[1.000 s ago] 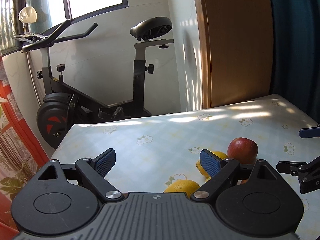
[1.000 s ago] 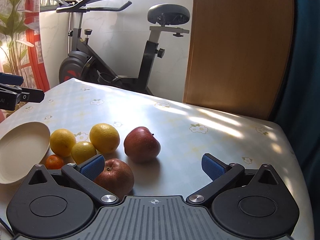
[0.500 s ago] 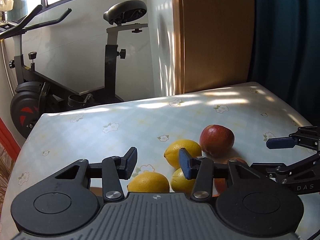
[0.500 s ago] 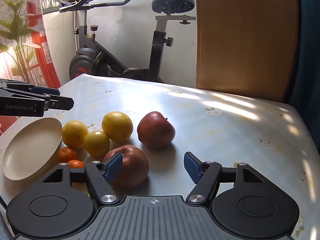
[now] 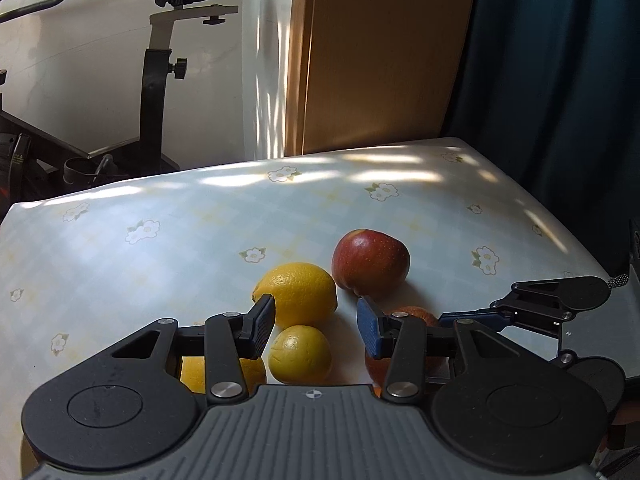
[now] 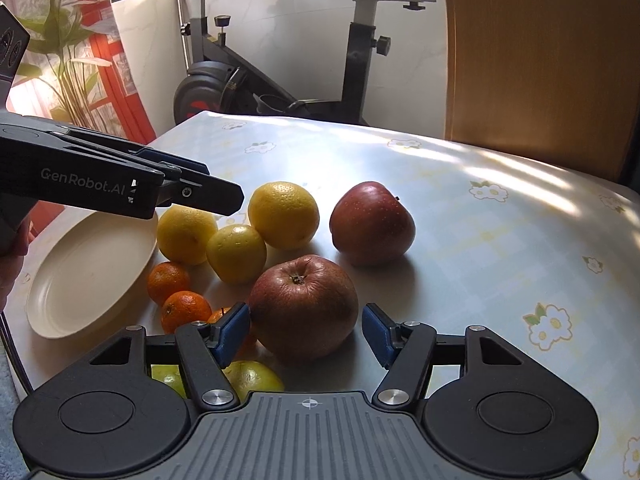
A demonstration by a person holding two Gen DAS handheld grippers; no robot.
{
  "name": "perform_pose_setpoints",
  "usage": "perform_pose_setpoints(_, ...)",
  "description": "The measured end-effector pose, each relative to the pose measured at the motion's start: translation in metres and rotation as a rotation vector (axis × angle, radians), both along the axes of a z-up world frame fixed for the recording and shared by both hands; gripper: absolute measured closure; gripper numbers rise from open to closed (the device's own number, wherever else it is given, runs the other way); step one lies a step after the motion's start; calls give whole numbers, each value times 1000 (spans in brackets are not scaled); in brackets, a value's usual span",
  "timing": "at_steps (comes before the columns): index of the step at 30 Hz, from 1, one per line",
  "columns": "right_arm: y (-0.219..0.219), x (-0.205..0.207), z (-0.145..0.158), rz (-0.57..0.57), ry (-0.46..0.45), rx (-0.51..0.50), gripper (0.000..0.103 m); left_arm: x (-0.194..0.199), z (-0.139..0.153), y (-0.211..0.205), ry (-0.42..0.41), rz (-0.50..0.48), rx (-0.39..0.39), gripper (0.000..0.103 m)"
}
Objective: Organize fruits
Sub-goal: 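Move the left gripper to the red apple and close on it, then carry the red apple with the left gripper onto the cream plate and open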
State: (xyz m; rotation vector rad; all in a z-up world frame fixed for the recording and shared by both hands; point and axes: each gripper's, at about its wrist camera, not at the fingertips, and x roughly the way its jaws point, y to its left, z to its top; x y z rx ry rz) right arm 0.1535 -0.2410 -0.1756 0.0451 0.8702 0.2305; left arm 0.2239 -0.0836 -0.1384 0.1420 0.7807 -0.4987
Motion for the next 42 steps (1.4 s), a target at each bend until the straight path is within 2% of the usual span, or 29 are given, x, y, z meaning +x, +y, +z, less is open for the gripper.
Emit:
perform_pose_setpoints(7,1,3,-7,4,-6,-2,44,7,-12,-21,46,-89,5,55)
perform_pose_setpoints(13,1,1,-7,11,-9,-11,44,23,-24,-27,164,-92,-64,56)
perform_pose_setpoints(16,1,0,-9,4,-5,-8,44,32,-31,-27,217,-75,-99,60)
perform_pose_setpoints(23,-3,1,-13,-15,-8,6,37,40,-41,-24,286,-68,-181,68)
perform_pose_setpoints(25,-3,0,-13,-9,-16,11,38,41,-42,-22,300,-68,-199,70)
perform_pose_setpoints(28,-2,0,-12,-5,-24,8,42,41,-45,-23,303,-65,-211,70)
perform_pose_setpoints(30,-1,-1,-12,-6,-29,8,43,41,-45,-24,305,-74,-220,76)
perform_pose_setpoints(35,-2,-5,-7,-24,-64,5,43,36,-36,-25,282,-91,-225,76)
perform_pose_setpoints(42,9,-3,17,-14,-102,15,43,28,-10,-14,219,-103,-228,76)
